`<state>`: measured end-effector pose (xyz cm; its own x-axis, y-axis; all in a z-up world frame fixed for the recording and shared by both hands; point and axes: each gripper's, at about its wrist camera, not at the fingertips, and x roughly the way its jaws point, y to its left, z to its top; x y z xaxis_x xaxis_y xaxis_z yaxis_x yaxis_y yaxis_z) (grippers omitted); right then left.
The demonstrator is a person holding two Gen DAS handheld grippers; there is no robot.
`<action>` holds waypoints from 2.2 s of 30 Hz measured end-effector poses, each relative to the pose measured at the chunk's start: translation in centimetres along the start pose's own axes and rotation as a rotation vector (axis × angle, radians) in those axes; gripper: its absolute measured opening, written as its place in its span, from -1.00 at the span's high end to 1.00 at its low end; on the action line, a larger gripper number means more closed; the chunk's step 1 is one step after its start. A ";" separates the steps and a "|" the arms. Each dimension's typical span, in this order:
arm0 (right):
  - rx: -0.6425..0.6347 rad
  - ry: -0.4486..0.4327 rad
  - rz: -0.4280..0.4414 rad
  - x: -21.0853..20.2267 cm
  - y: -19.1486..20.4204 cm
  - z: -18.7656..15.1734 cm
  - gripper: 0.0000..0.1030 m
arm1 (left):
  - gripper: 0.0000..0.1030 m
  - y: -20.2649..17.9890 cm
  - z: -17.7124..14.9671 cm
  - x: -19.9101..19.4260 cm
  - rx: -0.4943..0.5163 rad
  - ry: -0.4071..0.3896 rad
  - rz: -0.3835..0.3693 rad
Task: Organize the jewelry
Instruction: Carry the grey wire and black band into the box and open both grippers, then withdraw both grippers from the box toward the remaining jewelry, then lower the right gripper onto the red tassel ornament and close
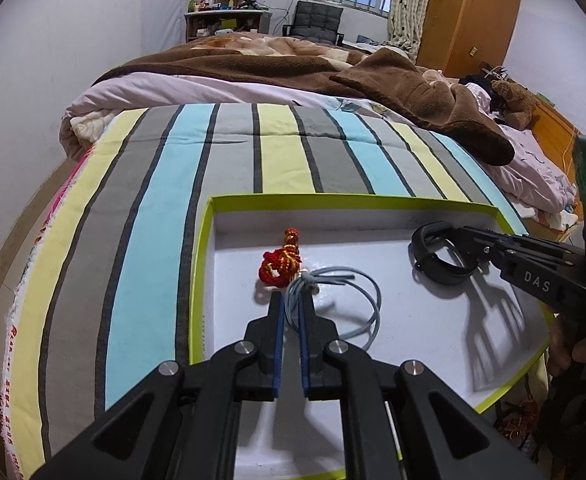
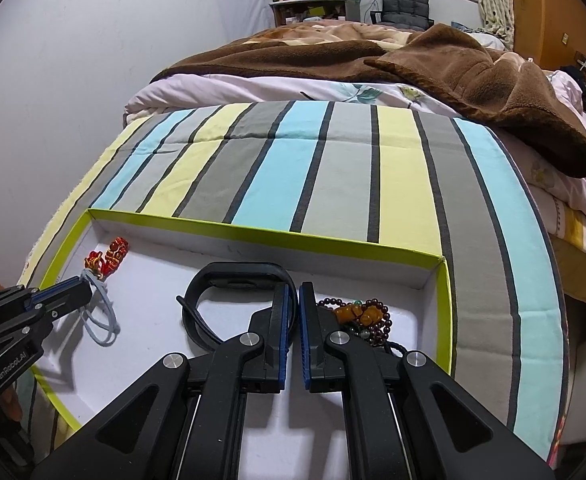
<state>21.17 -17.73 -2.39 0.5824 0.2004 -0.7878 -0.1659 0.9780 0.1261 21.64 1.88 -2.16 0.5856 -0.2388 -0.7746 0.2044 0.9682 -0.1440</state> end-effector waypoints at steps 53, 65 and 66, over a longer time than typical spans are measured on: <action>-0.051 -0.150 0.188 -13.2 0.9 -13.2 0.20 | -0.02 -2.0 -9.8 -11.5 -0.074 -0.159 -0.120; -0.214 -0.076 0.093 -10.2 3.9 -15.0 0.20 | -0.02 -1.2 -11.5 -10.9 -0.098 -0.126 -0.107; -0.224 -0.079 0.081 -10.2 4.1 -15.0 0.20 | -0.02 -1.1 -11.5 -10.8 -0.100 -0.123 -0.107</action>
<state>2.62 -16.63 -2.90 0.6190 0.2897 -0.7300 -0.3818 0.9233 0.0427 6.05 4.24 -0.67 0.6576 -0.3425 -0.6710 0.1955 0.9377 -0.2871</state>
